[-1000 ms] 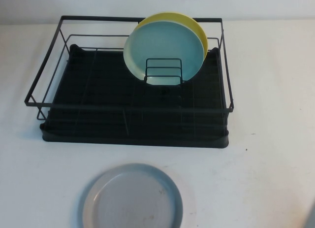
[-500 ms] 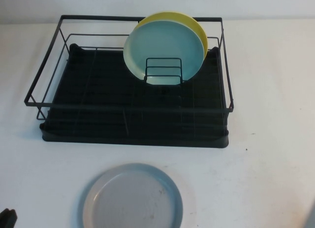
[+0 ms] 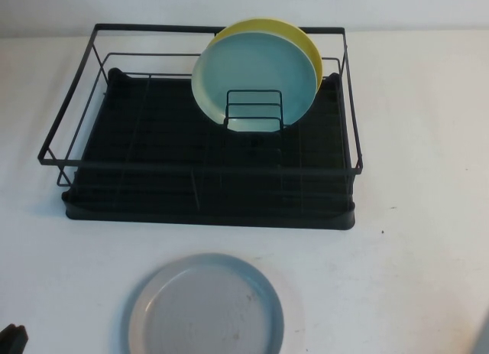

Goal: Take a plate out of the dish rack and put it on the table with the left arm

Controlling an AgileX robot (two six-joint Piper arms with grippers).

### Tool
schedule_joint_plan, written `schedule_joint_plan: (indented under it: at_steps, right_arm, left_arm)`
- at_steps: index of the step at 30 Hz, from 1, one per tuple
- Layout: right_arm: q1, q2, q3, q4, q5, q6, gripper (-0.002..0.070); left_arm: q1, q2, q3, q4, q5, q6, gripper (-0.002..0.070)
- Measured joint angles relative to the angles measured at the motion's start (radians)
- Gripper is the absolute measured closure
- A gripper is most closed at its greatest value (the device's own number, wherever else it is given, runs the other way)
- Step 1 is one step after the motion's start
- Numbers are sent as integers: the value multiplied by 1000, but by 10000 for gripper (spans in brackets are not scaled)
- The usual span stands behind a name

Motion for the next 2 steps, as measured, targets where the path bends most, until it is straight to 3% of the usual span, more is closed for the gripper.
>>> schedule_joint_plan:
  at_steps: [2]
  right_arm:
    - [0, 0, 0, 0, 0, 0, 696]
  left_arm:
    - [0, 0, 0, 0, 0, 0, 678]
